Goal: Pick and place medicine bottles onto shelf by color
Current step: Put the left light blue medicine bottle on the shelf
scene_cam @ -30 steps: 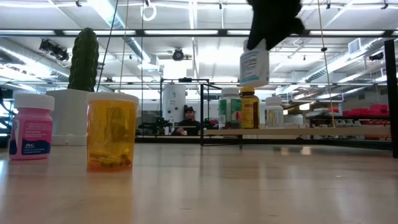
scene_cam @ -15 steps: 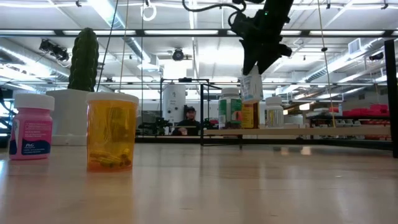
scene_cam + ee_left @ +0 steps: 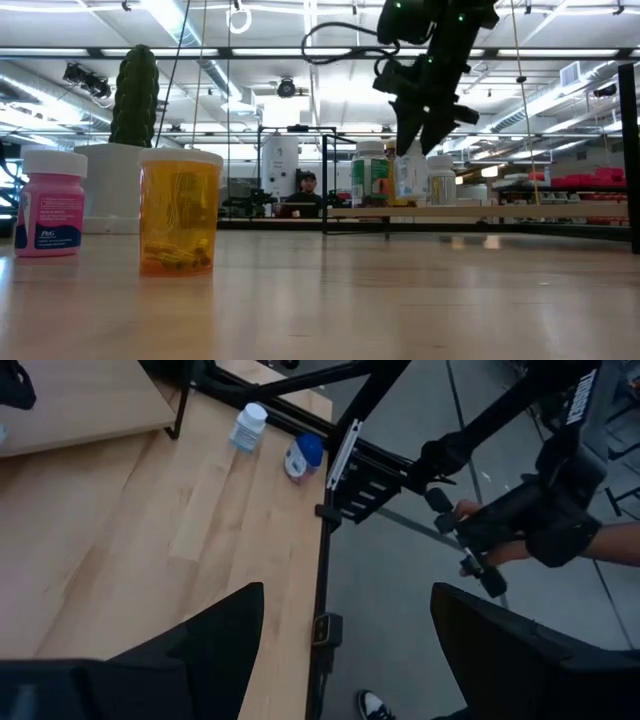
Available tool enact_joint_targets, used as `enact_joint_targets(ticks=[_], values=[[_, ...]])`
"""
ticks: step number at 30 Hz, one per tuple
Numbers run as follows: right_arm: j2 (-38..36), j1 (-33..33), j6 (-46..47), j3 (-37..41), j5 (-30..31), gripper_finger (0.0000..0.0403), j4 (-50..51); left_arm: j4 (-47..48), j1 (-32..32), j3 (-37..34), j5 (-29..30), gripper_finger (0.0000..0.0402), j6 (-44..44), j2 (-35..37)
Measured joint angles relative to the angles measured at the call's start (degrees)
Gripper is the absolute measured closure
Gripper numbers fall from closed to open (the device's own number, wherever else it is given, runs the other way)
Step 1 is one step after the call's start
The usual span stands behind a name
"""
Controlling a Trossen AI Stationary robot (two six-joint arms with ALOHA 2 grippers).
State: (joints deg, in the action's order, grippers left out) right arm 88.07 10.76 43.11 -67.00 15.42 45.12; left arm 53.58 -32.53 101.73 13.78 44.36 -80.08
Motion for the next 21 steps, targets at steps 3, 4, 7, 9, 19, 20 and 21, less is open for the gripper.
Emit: enact_joint_targets(ticks=[3,4,7,9,19,20,21], values=[[0.0,0.0,-0.1,0.88,0.02,0.0219,-0.33,0.14,0.0,0.0,0.02,0.0109,-0.02,0.05],[0.0,0.0,-0.27,1.17,0.16,0.0218,-0.54,0.31,0.0,0.0,0.02,0.0109,-0.02,0.05],[0.0,0.01,-1.15,1.9,0.82,0.0218,-0.17,0.48,0.0,-0.02,0.04,0.0109,-0.04,0.05],[-0.03,0.12,-1.9,2.26,1.1,0.0218,-0.41,0.88,0.25,0.0,0.0,0.0109,-0.07,0.05],[-0.14,1.87,-2.21,2.98,2.53,0.0215,-0.32,1.45,2.04,-0.01,0.01,0.0109,-0.16,0.33],[-0.12,1.9,-2.17,3.01,2.82,0.0211,-0.15,1.62,2.12,0.0,0.04,0.0109,-0.06,0.33],[-0.11,1.93,-1.86,3.03,2.94,0.0206,-0.1,1.63,2.12,-0.02,0.04,0.0109,-0.03,0.33]])
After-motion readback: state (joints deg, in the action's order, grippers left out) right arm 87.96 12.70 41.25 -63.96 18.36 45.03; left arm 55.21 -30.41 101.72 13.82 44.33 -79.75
